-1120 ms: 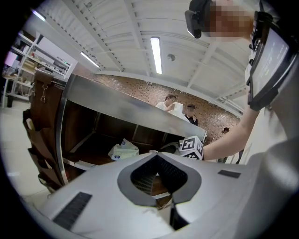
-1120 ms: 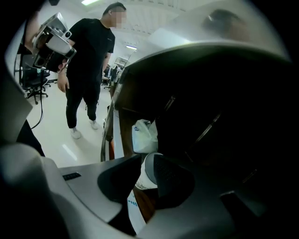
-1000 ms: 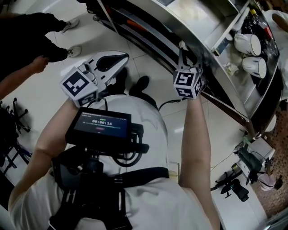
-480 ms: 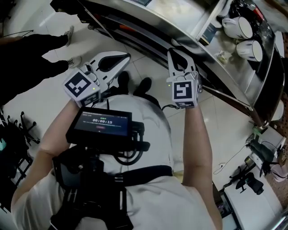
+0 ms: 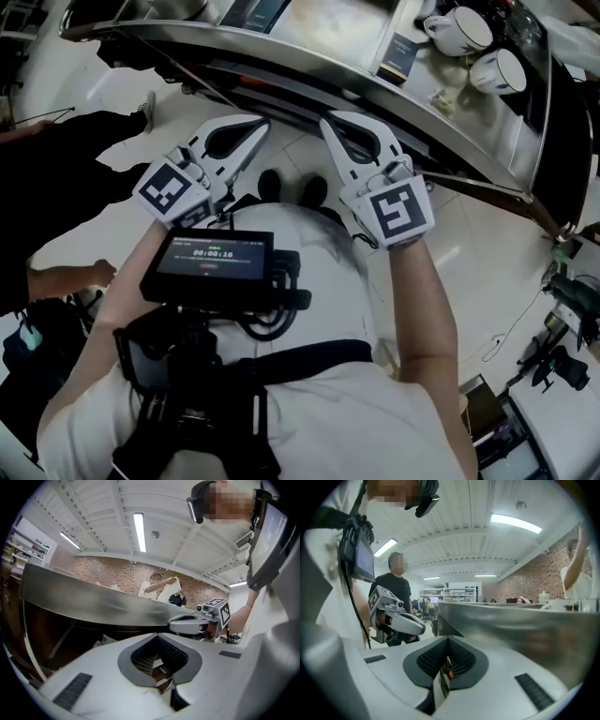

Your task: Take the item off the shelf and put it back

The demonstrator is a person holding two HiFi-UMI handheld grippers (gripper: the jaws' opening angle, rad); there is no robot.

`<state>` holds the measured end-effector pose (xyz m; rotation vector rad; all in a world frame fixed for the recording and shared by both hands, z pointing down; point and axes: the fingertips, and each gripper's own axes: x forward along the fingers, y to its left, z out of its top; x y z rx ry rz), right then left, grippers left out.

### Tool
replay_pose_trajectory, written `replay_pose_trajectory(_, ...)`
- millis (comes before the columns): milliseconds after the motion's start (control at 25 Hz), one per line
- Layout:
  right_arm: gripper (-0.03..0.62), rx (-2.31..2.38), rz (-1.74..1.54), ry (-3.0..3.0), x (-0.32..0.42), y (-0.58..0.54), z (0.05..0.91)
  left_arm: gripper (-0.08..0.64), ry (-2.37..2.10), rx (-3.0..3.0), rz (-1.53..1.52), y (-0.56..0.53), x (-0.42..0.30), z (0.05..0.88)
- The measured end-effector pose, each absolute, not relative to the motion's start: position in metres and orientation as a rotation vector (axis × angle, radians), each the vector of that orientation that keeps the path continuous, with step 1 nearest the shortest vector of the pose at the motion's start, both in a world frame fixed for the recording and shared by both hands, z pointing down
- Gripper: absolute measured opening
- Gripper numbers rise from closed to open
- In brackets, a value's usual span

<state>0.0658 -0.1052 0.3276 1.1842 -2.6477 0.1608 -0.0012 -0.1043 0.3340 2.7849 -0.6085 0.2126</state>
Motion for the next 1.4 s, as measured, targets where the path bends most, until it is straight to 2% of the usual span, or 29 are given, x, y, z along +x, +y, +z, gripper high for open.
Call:
replay_pose_trajectory(360, 0.008, 1.189, 0.166, -2.743, 0.064, -0.090, 0.277, 0.008, -0.582, 2.838, 0.177, -0.104, 0.010, 0.304)
replay_pose_trajectory(1400, 0.005, 1.241, 0.200, -2.789, 0.065, -0.078, 0.264, 0.009, -0.552, 2.860, 0.201, -0.097, 0.022, 0.302)
